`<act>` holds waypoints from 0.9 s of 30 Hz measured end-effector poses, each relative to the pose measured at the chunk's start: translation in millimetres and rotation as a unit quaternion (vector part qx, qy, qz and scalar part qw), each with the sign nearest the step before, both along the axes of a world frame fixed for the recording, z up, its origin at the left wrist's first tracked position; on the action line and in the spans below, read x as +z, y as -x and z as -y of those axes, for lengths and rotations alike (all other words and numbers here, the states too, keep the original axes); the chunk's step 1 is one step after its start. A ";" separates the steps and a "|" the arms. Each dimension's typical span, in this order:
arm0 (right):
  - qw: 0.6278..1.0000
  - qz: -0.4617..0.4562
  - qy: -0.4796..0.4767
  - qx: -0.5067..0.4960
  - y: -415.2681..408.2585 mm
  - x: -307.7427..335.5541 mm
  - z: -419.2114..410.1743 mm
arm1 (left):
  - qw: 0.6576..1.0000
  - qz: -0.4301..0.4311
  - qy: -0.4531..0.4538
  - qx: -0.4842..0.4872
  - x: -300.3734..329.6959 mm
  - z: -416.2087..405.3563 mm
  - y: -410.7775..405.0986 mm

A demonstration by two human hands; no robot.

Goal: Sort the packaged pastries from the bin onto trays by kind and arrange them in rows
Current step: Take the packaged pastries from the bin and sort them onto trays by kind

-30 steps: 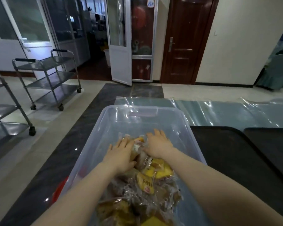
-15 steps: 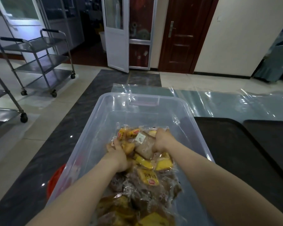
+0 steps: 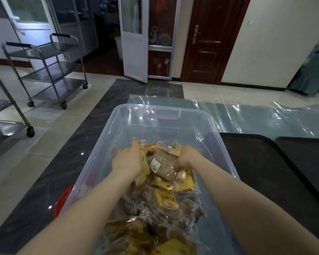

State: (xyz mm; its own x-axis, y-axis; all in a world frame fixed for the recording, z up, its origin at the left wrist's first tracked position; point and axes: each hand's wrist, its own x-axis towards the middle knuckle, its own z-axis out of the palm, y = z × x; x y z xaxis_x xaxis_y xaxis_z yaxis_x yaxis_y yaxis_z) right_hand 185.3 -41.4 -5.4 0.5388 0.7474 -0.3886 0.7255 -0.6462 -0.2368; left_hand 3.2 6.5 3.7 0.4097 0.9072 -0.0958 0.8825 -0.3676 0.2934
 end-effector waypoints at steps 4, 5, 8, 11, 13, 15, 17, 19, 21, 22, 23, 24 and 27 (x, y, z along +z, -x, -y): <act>0.997 -0.075 -0.007 0.016 9.7 -16.5 4.9 | 0.998 0.042 -0.029 -0.021 4.4 -2.6 3.4; 0.996 -0.087 -0.023 0.024 13.6 -19.2 5.3 | 0.999 0.041 -0.015 -0.023 3.7 -2.1 3.4; 0.991 -0.076 -0.087 0.064 24.8 -24.8 5.1 | 0.999 0.028 0.005 -0.023 1.1 -1.2 1.9; 0.982 -0.121 -0.099 0.107 33.6 -30.0 3.9 | 1.000 0.024 0.005 -0.015 3.2 -2.0 2.8; 0.983 -0.121 -0.074 0.117 31.6 -30.4 4.5 | 0.999 0.035 0.002 -0.011 6.6 -3.1 3.7; 0.983 -0.118 -0.062 0.129 26.4 -30.3 4.9 | 0.999 0.051 -0.003 -0.010 10.6 -4.9 4.3; 0.979 -0.128 -0.072 0.144 27.4 -29.2 3.4 | 0.997 0.071 -0.009 -0.011 14.0 -8.7 6.2; 0.974 -0.117 -0.091 0.170 31.7 -26.5 -0.8 | 0.995 0.094 -0.022 -0.013 16.5 -13.9 10.2; 0.971 -0.100 -0.112 0.188 30.4 -17.2 -6.5 | 0.992 0.118 -0.040 -0.009 19.1 -19.7 14.8; 0.970 -0.085 -0.126 0.189 26.3 -9.9 -8.9 | 0.990 0.133 -0.044 -0.003 21.1 -22.0 16.2; 0.969 -0.069 -0.148 0.184 20.3 -1.2 -10.5 | 0.987 0.151 -0.045 0.003 23.2 -24.1 17.0; 0.968 -0.062 -0.178 0.167 13.3 8.1 -11.4 | 0.984 0.171 -0.046 0.009 25.6 -25.9 17.3; 0.945 -0.099 -0.300 0.088 -5.0 33.2 -7.1 | 0.965 0.252 -0.071 0.014 36.1 -24.9 19.1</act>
State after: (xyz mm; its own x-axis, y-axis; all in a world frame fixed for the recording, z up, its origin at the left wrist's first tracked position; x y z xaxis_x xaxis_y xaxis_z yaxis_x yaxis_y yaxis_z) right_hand 190.3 -34.3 27.8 0.3467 0.9365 0.0533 0.7118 -0.2257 -0.6651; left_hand -15.9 31.4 39.9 0.3479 0.9077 0.2346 0.6512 -0.4140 0.6361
